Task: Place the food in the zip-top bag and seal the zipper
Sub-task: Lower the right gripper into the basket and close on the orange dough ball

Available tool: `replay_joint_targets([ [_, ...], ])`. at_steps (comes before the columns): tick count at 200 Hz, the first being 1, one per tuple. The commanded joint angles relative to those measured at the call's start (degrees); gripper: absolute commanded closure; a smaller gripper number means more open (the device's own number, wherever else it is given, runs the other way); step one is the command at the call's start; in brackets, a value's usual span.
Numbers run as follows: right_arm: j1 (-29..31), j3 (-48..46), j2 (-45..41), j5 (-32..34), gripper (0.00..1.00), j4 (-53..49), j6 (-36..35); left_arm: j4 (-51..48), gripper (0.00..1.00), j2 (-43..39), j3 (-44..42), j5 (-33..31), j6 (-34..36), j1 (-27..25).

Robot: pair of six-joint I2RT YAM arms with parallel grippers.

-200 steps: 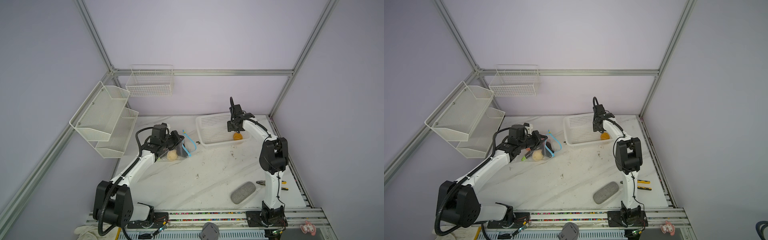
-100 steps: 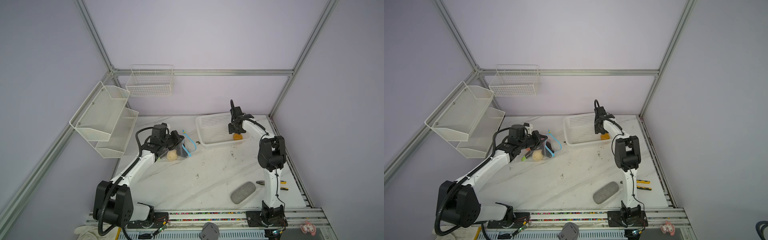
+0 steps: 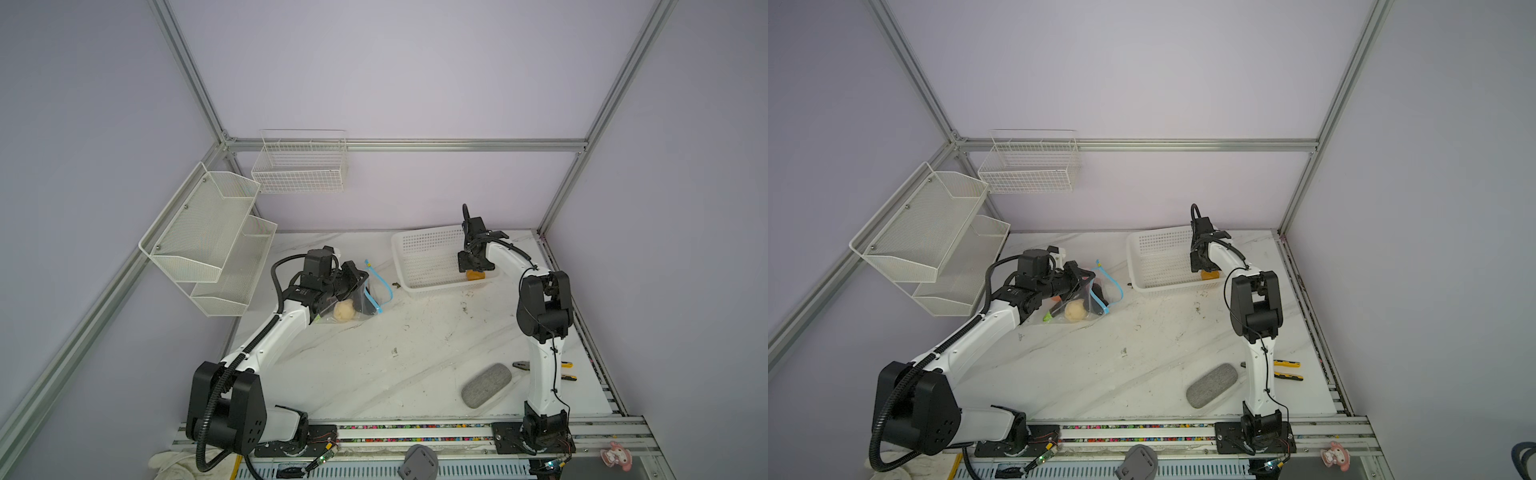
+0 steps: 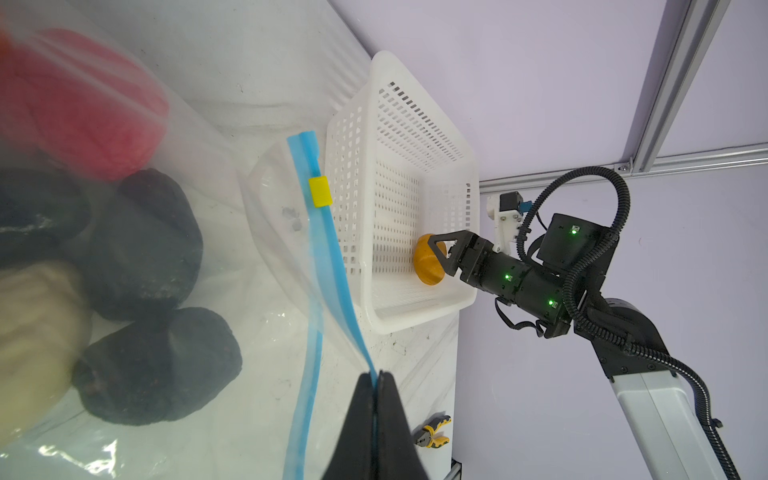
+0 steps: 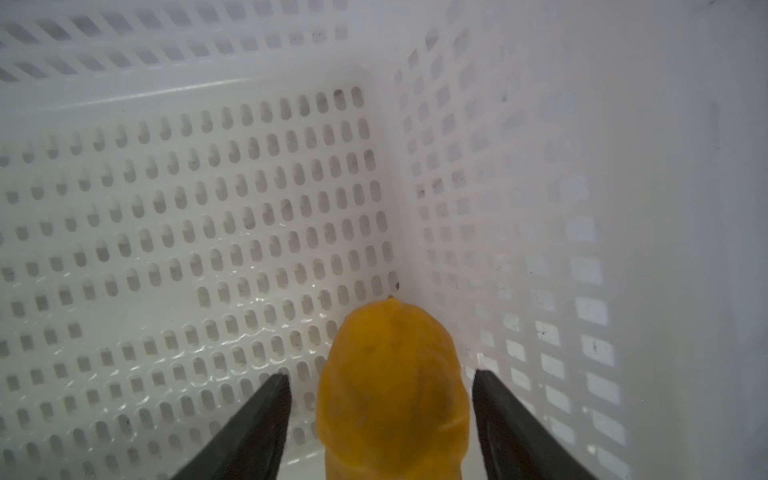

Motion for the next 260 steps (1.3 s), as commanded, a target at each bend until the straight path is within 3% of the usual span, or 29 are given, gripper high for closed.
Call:
replay_joint_targets([
  [1,-0.3,-0.8,1.3,0.0,0.25,-1.6,0.0,1.7,1.0,-0.1,3.1,1.0,0.7,0.2],
  [65,-0.3,-0.5,2.8,1.4,0.15,-2.2,0.2,1.8,1.0,-0.1,3.1,0.9,0.6,0.2],
  [148,-0.4,0.3,3.8,1.0,0.14,-2.6,0.1,1.8,1.0,0.1,3.1,0.8,0.5,0.0],
  [260,-0.4,0.9,3.3,-2.5,0.27,-2.4,0.1,1.9,1.0,0.3,3.2,0.7,0.5,-0.4],
])
